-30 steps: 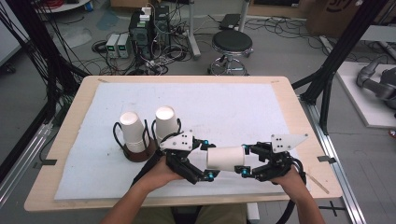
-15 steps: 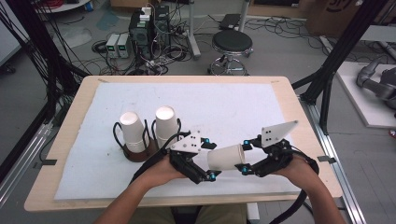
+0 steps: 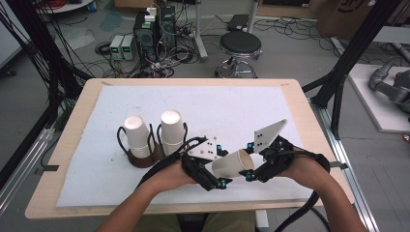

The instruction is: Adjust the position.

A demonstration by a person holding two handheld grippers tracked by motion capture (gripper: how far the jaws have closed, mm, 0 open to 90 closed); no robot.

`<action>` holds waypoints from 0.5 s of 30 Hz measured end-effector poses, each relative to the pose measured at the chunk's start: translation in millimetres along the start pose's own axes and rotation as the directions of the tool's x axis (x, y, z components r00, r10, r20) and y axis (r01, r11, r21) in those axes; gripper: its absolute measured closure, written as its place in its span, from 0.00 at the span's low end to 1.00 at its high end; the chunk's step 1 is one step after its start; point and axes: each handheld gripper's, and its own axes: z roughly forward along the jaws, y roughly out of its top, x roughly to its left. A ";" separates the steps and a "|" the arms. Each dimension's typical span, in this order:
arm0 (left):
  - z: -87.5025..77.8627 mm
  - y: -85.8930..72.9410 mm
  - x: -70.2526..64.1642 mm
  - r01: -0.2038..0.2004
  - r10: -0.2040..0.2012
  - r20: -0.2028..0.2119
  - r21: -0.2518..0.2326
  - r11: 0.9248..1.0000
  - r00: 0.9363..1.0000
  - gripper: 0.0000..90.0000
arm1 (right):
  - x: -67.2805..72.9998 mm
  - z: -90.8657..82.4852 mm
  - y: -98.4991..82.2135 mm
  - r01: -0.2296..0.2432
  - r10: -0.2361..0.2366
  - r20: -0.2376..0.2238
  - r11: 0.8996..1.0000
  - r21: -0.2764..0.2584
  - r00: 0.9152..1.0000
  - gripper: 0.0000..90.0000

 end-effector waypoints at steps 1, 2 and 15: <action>1.3 -0.4 0.1 0.001 -0.001 0.001 0.008 1.000 1.000 0.19 | 0.3 0.9 1.3 0.001 -0.001 -0.002 1.000 0.009 1.000 0.40; 2.1 -0.7 0.1 0.000 0.000 0.000 0.012 1.000 1.000 0.19 | 0.5 2.1 3.4 0.006 -0.005 -0.004 1.000 0.028 1.000 0.40; 9.5 -2.9 2.4 0.013 -0.014 0.019 0.054 0.998 1.000 0.25 | 2.3 10.8 21.3 0.030 -0.027 -0.015 0.986 0.162 1.000 0.39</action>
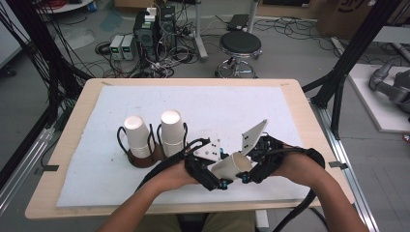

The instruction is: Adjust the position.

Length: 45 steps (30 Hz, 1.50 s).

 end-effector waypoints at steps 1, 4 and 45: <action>0.3 0.0 0.0 -0.002 0.002 -0.002 0.002 1.000 1.000 0.25 | 0.0 0.0 1.4 0.002 -0.002 0.003 1.000 0.005 1.000 0.39; 0.8 -0.1 0.2 0.001 -0.001 0.001 0.005 1.000 1.000 0.26 | 0.8 0.4 5.1 0.005 -0.005 0.000 1.000 0.027 1.000 0.39; 4.7 -7.1 2.0 0.043 -0.042 0.031 -0.037 0.998 0.999 0.38 | -3.0 0.5 8.4 -0.034 0.034 -0.015 0.999 -0.035 0.999 0.24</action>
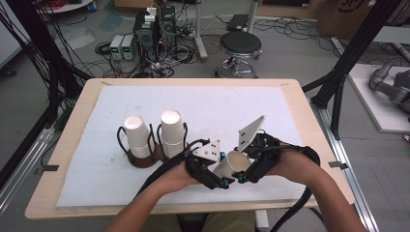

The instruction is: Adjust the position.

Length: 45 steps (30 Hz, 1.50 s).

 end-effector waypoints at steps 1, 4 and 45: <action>0.0 -1.4 0.7 0.005 -0.005 -0.003 -0.007 1.000 1.000 0.37 | -0.4 -2.0 -0.6 -0.005 0.005 0.004 1.000 -0.031 1.000 0.23; -1.0 -5.9 2.2 0.023 -0.024 -0.014 -0.047 0.999 1.000 0.37 | -0.9 -10.6 -3.1 -0.023 0.023 -0.003 0.991 -0.129 1.000 0.22; -9.8 -39.5 17.8 0.045 -0.216 -0.273 -0.523 0.851 0.937 0.35 | 1.3 20.9 -186.1 -0.438 0.697 0.205 0.623 -0.648 0.688 0.22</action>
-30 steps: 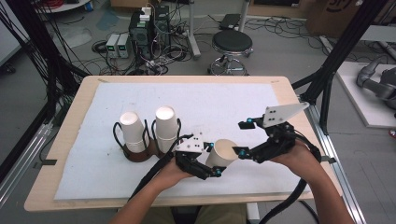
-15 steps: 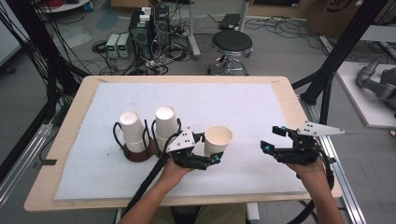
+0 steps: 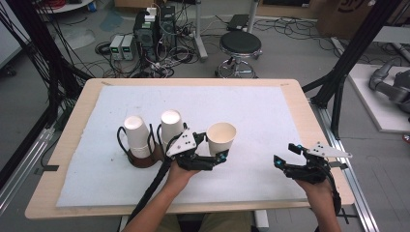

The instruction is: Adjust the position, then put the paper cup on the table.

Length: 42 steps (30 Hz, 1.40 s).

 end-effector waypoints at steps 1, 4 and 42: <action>-0.4 -0.1 0.3 -0.001 0.001 -0.001 0.002 1.000 1.000 0.35 | 0.5 0.2 0.7 0.002 -0.002 0.002 1.000 -0.002 1.000 0.22; -1.4 0.2 0.4 -0.003 0.003 -0.009 0.005 1.000 1.000 0.34 | 2.3 1.4 2.5 0.016 -0.016 0.009 1.000 -0.001 1.000 0.22; 49.0 -21.2 23.3 0.045 -0.036 -0.115 0.082 0.996 0.993 0.35 | 9.7 -8.3 3.3 0.079 -0.078 0.022 0.995 -0.059 0.997 0.22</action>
